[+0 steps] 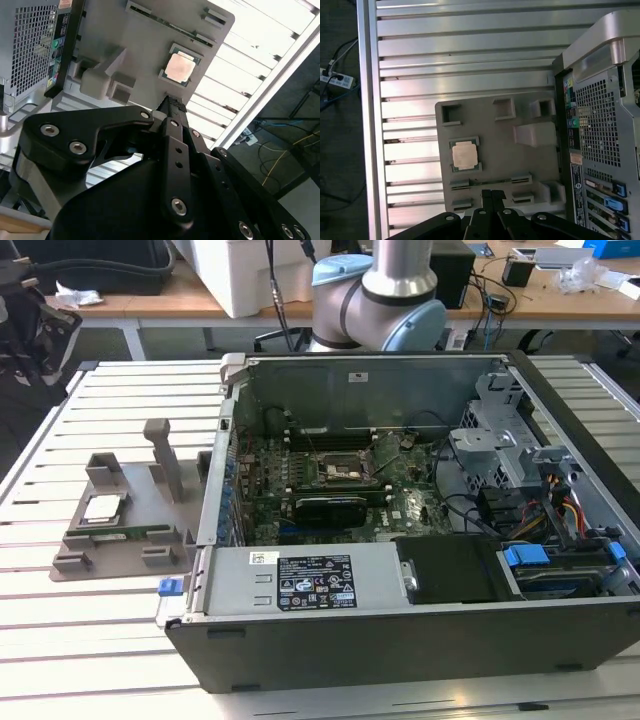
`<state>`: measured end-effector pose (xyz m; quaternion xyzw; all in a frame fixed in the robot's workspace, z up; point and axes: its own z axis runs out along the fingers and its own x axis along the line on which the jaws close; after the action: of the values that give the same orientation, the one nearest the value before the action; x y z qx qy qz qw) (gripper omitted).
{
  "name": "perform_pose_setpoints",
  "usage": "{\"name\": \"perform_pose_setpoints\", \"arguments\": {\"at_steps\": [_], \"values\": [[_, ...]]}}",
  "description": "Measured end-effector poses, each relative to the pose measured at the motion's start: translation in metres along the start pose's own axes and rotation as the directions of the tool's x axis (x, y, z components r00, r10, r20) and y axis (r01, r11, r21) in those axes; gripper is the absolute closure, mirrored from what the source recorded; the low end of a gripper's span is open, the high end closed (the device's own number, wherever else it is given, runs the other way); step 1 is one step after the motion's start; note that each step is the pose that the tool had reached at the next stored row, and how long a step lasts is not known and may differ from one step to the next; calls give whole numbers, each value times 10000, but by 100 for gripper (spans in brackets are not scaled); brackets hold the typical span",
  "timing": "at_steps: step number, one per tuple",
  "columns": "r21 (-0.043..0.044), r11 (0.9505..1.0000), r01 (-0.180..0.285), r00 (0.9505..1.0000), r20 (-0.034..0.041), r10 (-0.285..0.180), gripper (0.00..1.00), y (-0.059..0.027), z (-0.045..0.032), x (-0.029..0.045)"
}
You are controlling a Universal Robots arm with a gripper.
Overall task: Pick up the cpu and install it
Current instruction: 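Reach for the cpu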
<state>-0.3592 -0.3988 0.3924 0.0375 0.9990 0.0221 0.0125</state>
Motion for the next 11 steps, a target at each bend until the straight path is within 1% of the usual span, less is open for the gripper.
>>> {"name": "perform_pose_setpoints", "arguments": {"at_steps": [2, 5, 6, 8, 11], "values": [[0, 10000, 1, 10000, 0, -1, 89, -7, -1, 87], [1, 10000, 2, 10000, -1, -2, 89, -13, -2, 173], [0, 10000, 1, 10000, 0, -1, 89, -16, -3, 215], [0, 10000, 0, 10000, 0, 0, 89, -19, -3, 257], [0, 10000, 1, 10000, 0, -1, 89, -27, -4, 358]]}}
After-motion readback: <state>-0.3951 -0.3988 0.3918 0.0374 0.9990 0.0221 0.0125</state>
